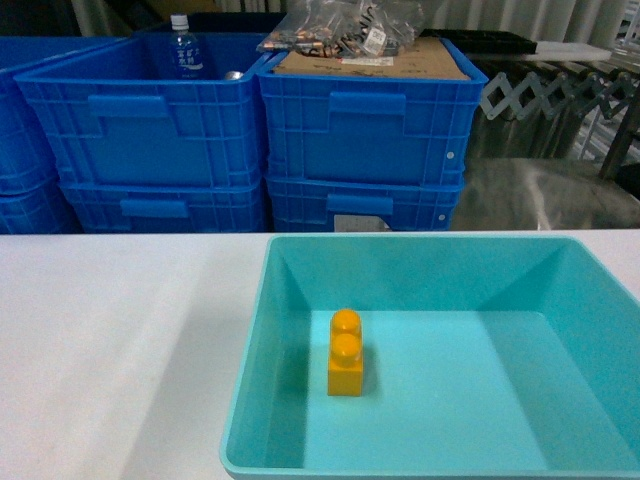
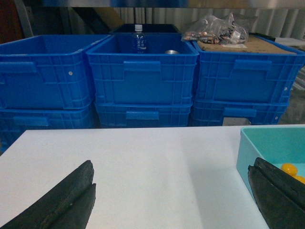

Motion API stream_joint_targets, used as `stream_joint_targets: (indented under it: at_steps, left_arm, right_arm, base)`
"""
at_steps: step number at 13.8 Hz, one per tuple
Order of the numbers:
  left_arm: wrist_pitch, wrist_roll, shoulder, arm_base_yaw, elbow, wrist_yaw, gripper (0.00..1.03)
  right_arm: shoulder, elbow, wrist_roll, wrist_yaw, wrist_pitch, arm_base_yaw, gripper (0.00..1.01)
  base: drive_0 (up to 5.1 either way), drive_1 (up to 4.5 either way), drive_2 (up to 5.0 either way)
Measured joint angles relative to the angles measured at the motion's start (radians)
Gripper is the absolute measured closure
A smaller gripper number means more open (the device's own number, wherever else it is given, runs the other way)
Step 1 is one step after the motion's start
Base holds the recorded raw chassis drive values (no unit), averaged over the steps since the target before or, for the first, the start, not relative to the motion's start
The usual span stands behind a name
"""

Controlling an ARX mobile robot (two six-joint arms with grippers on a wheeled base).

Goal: Pick red block from blue box to shelf

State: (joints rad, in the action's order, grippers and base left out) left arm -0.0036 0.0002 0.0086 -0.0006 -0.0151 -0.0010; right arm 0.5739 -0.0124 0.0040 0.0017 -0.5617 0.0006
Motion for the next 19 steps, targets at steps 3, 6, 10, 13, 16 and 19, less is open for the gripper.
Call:
stream_joint_targets:
  at_steps: [3,6,10,13,16,19]
  left_arm:
    - [0.0,0.0,0.0,0.0,0.0,0.0,0.05]
    - [0.0,0.0,0.0,0.0,0.0,0.0,0.05]
    - [0.0,0.0,0.0,0.0,0.0,0.0,0.05]
    - [0.0,0.0,0.0,0.0,0.0,0.0,0.05]
    - [0.0,0.0,0.0,0.0,0.0,0.001,0.05]
    - [0.0,0.0,0.0,0.0,0.0,0.0,0.05]
  right_arm:
    - [-0.123,0.0,0.0,0.0,0.111,-0.001,0.72]
    - [-0.237,0.0,0.0,0.0,0.222,-0.001,0.72]
    - [-0.323,0.0,0.0,0.0,0.308,-0.001,0.72]
    - [-0.376,0.0,0.0,0.0,0.364,-0.001,0.72]
    - [-0.489,0.0,0.0,-0.002,0.531,-0.001,0.72]
    - [-0.568,0.0,-0.001,-0.002,0.574,-0.001,0.72]
  base:
    - [0.0,0.0,0.0]
    - [0.0,0.0,0.0]
    - [0.0,0.0,0.0]
    - [0.0,0.0,0.0]
    - [0.0,0.0,0.0]
    - [0.0,0.0,0.0]
